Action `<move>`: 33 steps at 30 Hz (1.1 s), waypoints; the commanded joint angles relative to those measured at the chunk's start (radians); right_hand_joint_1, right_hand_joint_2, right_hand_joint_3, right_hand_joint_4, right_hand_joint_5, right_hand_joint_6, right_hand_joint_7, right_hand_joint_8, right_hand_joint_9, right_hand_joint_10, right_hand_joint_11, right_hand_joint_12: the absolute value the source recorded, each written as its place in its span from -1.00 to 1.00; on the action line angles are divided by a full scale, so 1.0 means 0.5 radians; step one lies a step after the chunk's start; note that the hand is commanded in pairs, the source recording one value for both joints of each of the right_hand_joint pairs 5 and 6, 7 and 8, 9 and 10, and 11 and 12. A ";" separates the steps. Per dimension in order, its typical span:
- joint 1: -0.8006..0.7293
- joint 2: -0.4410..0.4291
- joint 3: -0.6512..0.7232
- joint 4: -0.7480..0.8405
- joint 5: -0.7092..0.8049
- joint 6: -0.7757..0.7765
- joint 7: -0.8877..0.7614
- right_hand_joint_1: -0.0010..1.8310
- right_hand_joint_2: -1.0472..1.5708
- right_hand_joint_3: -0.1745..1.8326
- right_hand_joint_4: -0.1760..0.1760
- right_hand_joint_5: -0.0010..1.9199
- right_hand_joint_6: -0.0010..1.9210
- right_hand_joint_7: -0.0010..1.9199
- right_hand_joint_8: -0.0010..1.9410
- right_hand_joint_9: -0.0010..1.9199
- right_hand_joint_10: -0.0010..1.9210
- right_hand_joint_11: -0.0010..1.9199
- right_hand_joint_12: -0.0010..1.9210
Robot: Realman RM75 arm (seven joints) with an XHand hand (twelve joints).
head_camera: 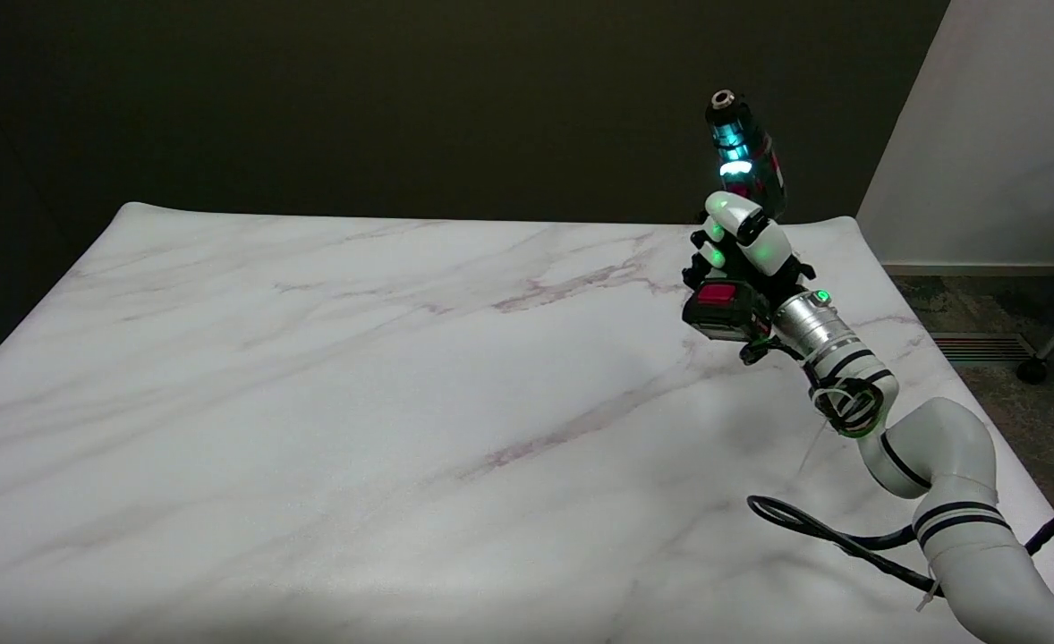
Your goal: Turn on the power screwdriver.
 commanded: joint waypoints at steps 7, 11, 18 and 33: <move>-0.200 -0.127 0.267 0.452 -0.649 0.125 -0.002 -0.13 0.76 0.70 0.14 1.00 1.00 1.00 0.98 1.00 1.00 1.00 1.00; -0.195 -0.135 0.256 0.455 -0.652 0.127 -0.002 -0.13 0.75 0.70 0.13 1.00 1.00 1.00 0.98 1.00 1.00 1.00 1.00; -0.175 -0.149 0.253 0.461 -0.655 0.130 -0.002 -0.13 0.75 0.69 0.13 1.00 1.00 1.00 0.98 1.00 1.00 1.00 1.00; -0.153 -0.152 0.195 0.517 -0.694 0.232 -0.002 -0.14 0.76 0.68 0.14 1.00 1.00 1.00 0.98 1.00 1.00 1.00 1.00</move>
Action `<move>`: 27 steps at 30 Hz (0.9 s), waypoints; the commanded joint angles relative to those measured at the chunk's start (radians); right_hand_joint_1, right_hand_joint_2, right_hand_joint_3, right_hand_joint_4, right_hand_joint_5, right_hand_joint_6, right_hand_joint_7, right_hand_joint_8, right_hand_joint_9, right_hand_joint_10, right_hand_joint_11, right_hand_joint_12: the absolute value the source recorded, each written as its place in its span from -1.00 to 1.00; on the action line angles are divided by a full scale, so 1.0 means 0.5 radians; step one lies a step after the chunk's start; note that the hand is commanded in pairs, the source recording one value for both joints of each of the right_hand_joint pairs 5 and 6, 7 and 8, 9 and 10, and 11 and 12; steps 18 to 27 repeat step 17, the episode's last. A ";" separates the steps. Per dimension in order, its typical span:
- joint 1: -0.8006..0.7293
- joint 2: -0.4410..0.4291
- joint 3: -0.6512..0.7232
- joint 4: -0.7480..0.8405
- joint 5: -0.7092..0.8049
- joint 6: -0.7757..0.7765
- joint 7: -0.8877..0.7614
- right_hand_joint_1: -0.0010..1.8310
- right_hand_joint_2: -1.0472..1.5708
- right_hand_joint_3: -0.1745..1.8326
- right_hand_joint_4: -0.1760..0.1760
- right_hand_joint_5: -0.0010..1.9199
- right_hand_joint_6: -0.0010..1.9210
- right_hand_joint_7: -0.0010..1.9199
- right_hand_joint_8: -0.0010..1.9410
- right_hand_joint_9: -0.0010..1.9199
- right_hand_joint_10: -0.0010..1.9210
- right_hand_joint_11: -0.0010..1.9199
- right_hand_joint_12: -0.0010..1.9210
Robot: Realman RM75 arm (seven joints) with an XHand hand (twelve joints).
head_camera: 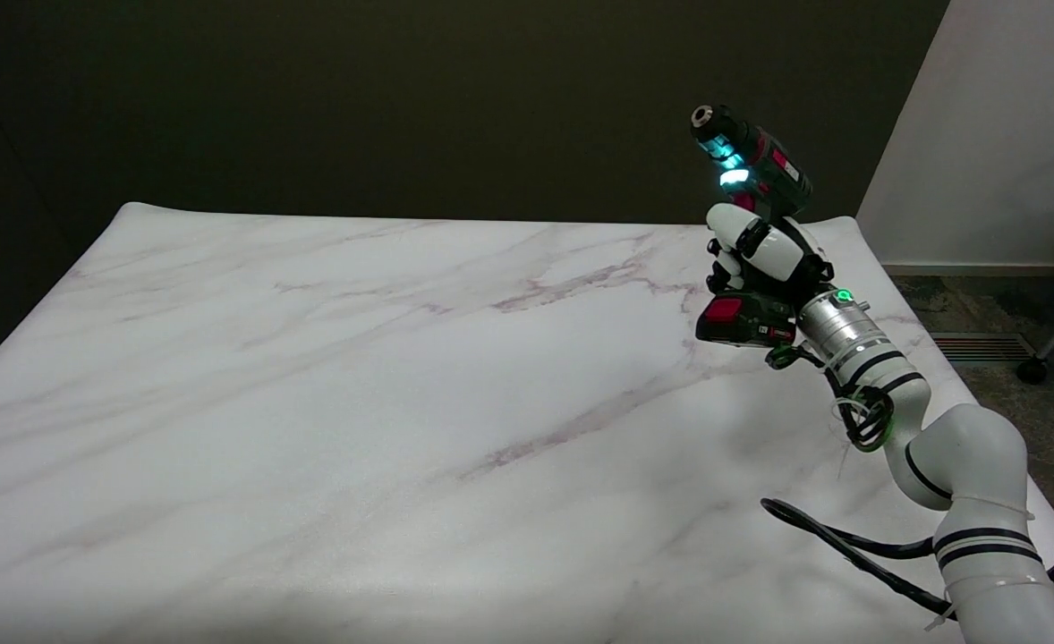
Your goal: Turn on the power screwdriver.
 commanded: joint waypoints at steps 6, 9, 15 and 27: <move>0.016 -0.012 -0.100 0.090 -0.101 0.189 0.000 -0.14 0.77 0.68 0.14 1.00 1.00 1.00 0.98 1.00 1.00 1.00 1.00; 0.016 -0.004 -0.144 0.102 -0.118 0.247 0.000 -0.14 0.77 0.68 0.14 1.00 1.00 1.00 0.98 1.00 1.00 1.00 1.00; 0.019 -0.017 -0.209 0.138 -0.168 0.350 0.000 -0.14 0.77 0.68 0.14 1.00 1.00 1.00 0.98 1.00 1.00 1.00 1.00; 0.019 -0.009 -0.240 0.152 -0.191 0.385 0.000 -0.14 0.77 0.68 0.13 1.00 1.00 1.00 0.98 1.00 1.00 1.00 1.00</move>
